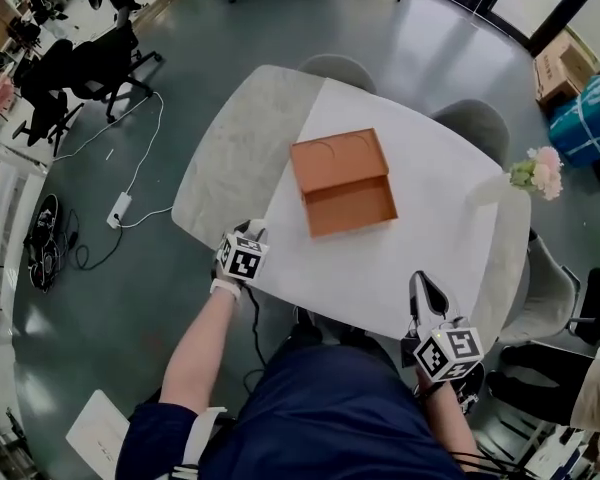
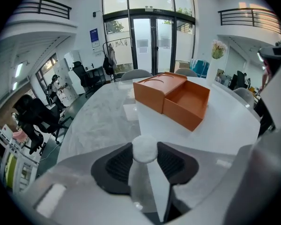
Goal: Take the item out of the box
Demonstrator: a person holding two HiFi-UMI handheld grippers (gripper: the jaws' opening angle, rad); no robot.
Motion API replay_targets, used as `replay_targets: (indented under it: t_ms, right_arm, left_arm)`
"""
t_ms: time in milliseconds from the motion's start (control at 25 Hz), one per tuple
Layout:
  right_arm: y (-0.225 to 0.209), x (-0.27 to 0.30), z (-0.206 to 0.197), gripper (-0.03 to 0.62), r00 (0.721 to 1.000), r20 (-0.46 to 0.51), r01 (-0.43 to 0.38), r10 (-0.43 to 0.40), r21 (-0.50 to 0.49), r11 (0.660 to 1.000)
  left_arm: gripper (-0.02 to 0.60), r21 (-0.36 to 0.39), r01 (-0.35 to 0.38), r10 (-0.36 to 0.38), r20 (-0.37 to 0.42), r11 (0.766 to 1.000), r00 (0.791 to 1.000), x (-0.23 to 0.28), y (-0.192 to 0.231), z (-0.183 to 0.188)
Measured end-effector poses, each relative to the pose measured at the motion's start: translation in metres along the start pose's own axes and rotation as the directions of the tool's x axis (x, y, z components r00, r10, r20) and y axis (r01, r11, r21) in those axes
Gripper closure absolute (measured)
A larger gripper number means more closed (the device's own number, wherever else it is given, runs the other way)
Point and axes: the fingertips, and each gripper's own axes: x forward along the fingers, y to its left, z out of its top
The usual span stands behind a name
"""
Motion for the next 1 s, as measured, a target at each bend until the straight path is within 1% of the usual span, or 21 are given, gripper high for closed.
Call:
replay_targets:
  t_ms: [200, 320, 440, 480, 560, 680, 800, 880, 960, 1000]
  right_arm:
    - [0.003, -0.002, -0.003, 0.592, 1.000, -0.006, 0.029, -0.029, 0.015, 0.999]
    - [0.003, -0.005, -0.005, 0.592, 0.999, -0.011, 0.037, -0.036, 0.018, 0.999]
    - [0.003, -0.008, -0.005, 0.592, 0.999, -0.010, 0.037, -0.037, 0.020, 0.999]
    - [0.004, -0.008, -0.006, 0.592, 0.999, -0.011, 0.034, -0.034, 0.023, 0.999]
    - [0.006, -0.007, -0.007, 0.592, 1.000, -0.014, 0.027, -0.027, 0.028, 0.999]
    - [0.010, -0.004, -0.007, 0.592, 1.000, -0.017, 0.011, -0.011, 0.029, 1.000]
    - [0.011, -0.001, -0.005, 0.592, 1.000, -0.016, -0.007, 0.008, 0.021, 1.000]
    - [0.011, 0.002, -0.003, 0.592, 1.000, -0.012, -0.026, 0.026, 0.013, 1.000]
    - [0.011, 0.004, 0.002, 0.592, 0.999, -0.008, -0.047, 0.047, 0.003, 0.999]
    - [0.010, 0.004, 0.005, 0.592, 0.998, -0.005, -0.055, 0.055, -0.002, 0.998]
  left_arm:
    - [0.411, 0.020, -0.030, 0.032, -0.057, 0.999, 0.998, 0.010, 0.029, 0.002]
    - [0.411, 0.023, -0.026, 0.028, -0.105, 0.999, 0.994, 0.017, 0.035, -0.004]
    - [0.408, 0.024, -0.026, 0.028, -0.104, 0.999, 0.994, 0.019, 0.032, -0.003]
    - [0.395, 0.028, -0.033, 0.036, -0.097, 0.999, 0.995, 0.018, 0.032, -0.001]
    - [0.333, 0.036, -0.049, 0.052, -0.086, 0.998, 0.995, 0.014, 0.034, 0.003]
    - [0.283, 0.004, -0.048, 0.048, -0.086, 0.999, 0.995, 0.013, 0.033, -0.004]
    - [0.278, -0.017, -0.062, 0.061, -0.056, 0.998, 0.997, -0.002, 0.032, 0.001]
    - [0.278, -0.044, -0.068, 0.067, -0.014, 0.997, 0.998, -0.021, 0.030, 0.011]
    - [0.278, -0.087, -0.073, 0.078, 0.060, 0.994, 0.995, -0.050, 0.027, 0.028]
    - [0.278, -0.105, -0.074, 0.086, 0.110, 0.992, 0.990, -0.067, 0.024, 0.041]
